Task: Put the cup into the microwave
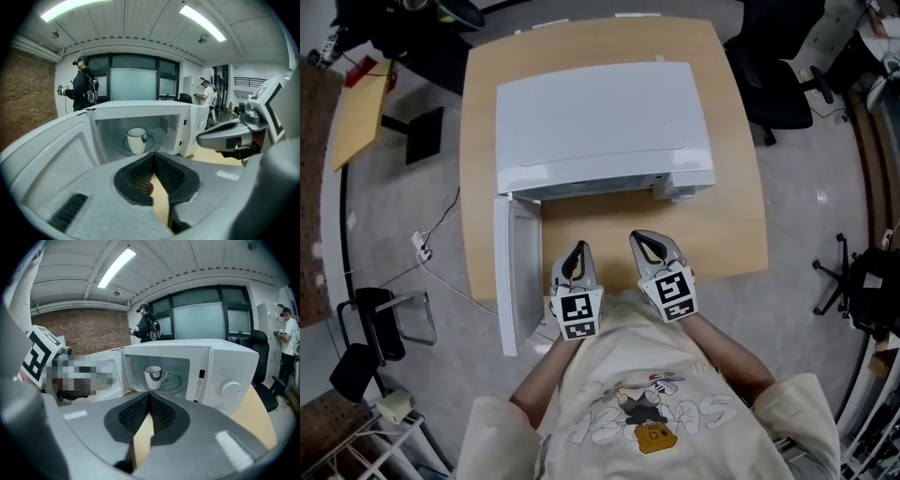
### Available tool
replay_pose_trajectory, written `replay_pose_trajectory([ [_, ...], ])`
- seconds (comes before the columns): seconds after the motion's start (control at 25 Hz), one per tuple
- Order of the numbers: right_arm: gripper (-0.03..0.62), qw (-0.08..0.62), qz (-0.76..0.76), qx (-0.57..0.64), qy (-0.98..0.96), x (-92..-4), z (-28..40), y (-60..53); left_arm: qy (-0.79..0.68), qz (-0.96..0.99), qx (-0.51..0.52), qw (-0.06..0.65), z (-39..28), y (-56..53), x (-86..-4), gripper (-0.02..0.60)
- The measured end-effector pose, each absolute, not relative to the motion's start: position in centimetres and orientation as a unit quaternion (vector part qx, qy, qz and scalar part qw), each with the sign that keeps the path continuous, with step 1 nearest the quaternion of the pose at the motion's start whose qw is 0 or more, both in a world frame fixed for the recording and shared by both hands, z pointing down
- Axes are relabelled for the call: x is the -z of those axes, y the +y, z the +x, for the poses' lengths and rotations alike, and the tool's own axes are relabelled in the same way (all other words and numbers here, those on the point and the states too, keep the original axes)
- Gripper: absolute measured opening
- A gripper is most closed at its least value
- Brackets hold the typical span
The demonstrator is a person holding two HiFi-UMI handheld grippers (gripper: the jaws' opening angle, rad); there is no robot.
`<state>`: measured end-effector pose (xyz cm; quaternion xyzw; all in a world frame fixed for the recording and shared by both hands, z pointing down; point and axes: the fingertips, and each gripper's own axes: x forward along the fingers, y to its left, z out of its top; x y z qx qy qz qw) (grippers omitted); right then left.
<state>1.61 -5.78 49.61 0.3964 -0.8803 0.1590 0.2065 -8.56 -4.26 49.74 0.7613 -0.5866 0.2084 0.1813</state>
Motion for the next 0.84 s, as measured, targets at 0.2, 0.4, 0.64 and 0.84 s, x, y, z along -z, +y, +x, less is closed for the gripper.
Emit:
replay_pose_trajectory([
  [0.2,0.005,0.198,0.373,-0.15,-0.894,-48.8,1.3,-5.5,-0.565,0.772,-0.207,0.206,-6.6,-3.5,-50.2,0.0],
  [0.4,0.005,0.197,0.368,-0.15,-0.896,-49.1,2.1,-5.4,-0.565,0.768,-0.197,0.228,-5.8,-3.7,-50.5,0.0],
  [0.64,0.005,0.197,0.368,-0.157,-0.895,-49.3,2.7,-5.6,-0.57,0.763,-0.194,0.236,-5.5,-3.7,-50.6,0.0],
  [0.84,0.005,0.207,0.37,-0.163,-0.891,-49.8,3.1,-4.7,-0.563,0.765,-0.2,0.24,-5.2,-3.0,-50.7,0.0],
])
